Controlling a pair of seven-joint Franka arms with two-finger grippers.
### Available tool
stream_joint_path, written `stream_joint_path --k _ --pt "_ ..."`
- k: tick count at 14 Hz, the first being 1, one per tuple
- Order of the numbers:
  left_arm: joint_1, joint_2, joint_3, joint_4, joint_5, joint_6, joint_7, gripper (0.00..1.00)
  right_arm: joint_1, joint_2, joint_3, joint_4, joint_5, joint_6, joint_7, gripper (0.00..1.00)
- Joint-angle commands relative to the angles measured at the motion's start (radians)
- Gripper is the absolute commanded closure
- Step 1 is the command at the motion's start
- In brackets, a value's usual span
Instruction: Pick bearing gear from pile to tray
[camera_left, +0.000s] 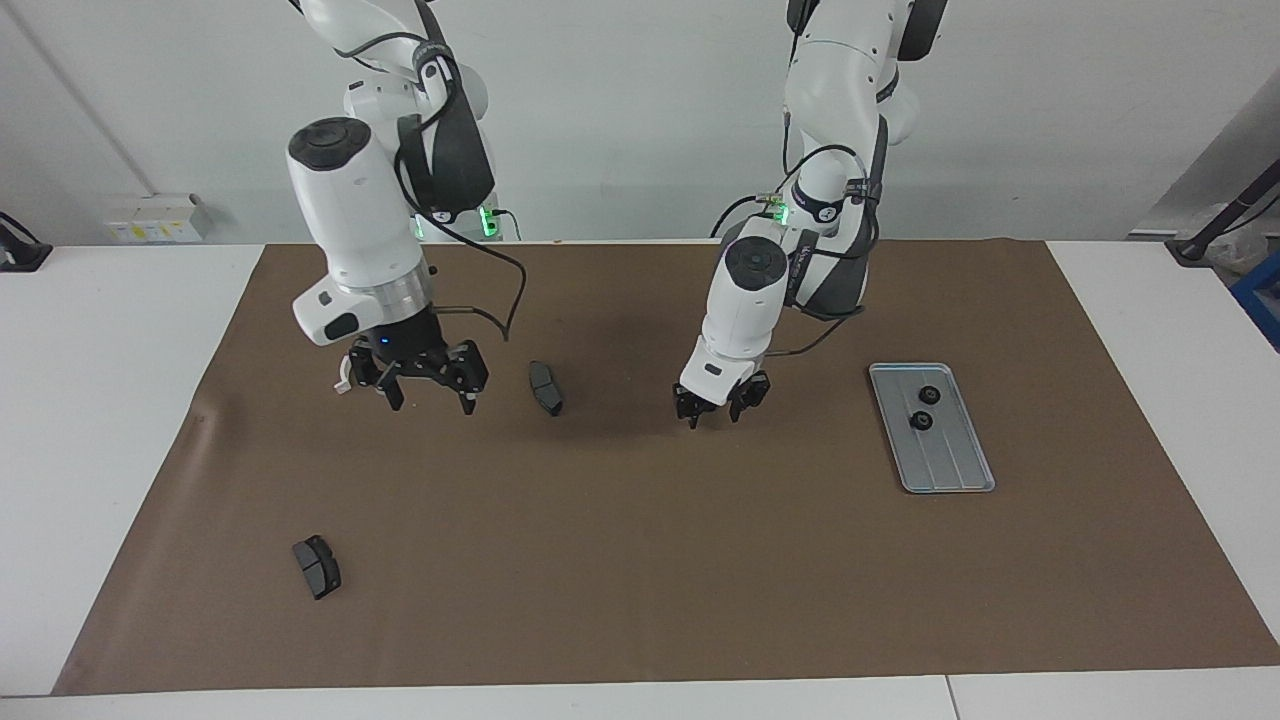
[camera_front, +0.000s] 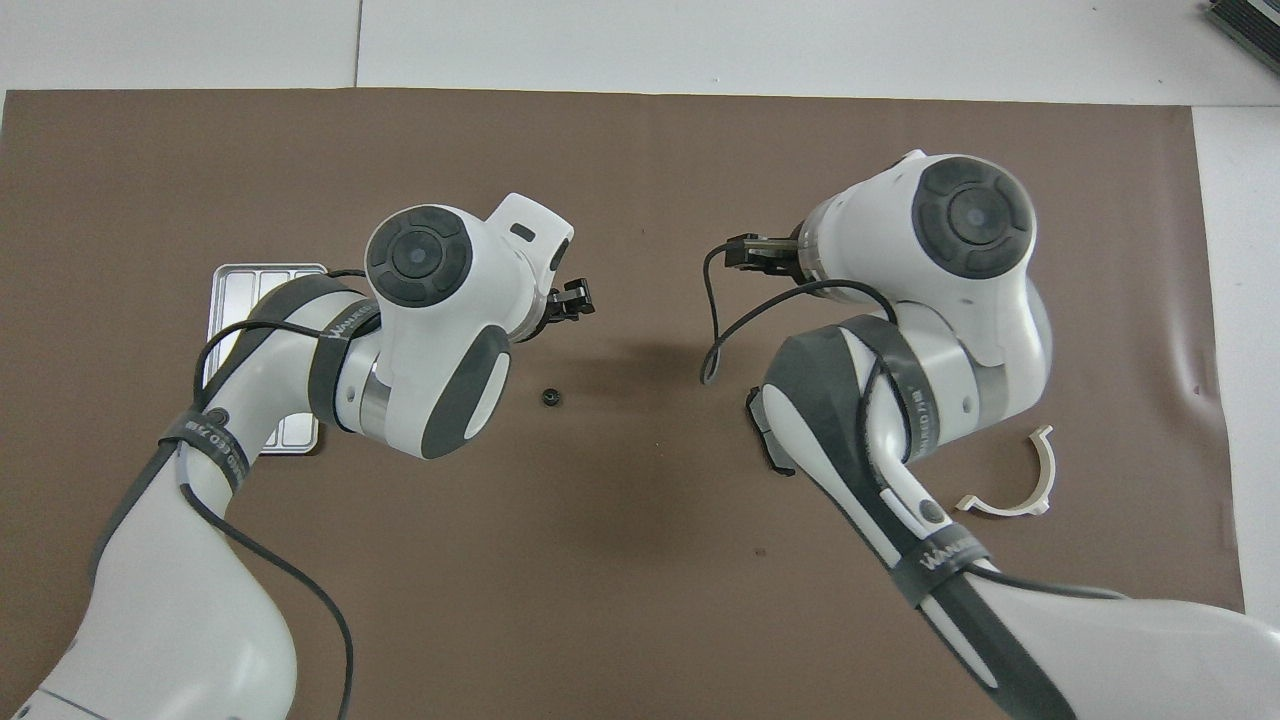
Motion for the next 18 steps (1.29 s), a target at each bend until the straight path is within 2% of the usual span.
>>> stream_joint_path --k 1,6,7,9,10,16,18 --pt "-0.021 -0.052 0.015 -0.070 0.021 0.001 -0.007 0.41 -0.077 -0.029 0.017 -0.016 -0.007 -0.069 -0.063 0.00" --pt "-0.021 -0.061 0.015 -0.098 0.021 0.007 -0.004 0.45 -0.162 -0.128 0.014 -0.010 -0.012 -0.205 -0.116 0.00" --pt "-0.021 -0.063 0.015 -0.102 0.021 0.015 -0.004 0.46 -0.163 -0.136 0.012 0.015 -0.013 -0.244 -0.118 0.00" --pt "-0.021 -0.069 0.014 -0.125 0.021 0.043 -0.004 0.47 -0.163 -0.121 0.012 0.126 -0.027 -0.391 -0.118 0.00" --pt "-0.021 -0.070 0.014 -0.136 0.021 0.053 -0.004 0.49 -0.162 -0.125 0.014 0.133 -0.027 -0.425 -0.115 0.00" --pt "-0.023 -0.075 0.012 -0.144 0.021 0.063 -0.008 0.55 -0.146 -0.188 0.023 0.056 -0.027 -0.413 -0.053 0.00" --pt "-0.023 -0.075 0.012 -0.144 0.021 0.064 -0.011 0.60 -0.145 -0.191 0.024 0.052 -0.042 -0.398 -0.072 0.00"
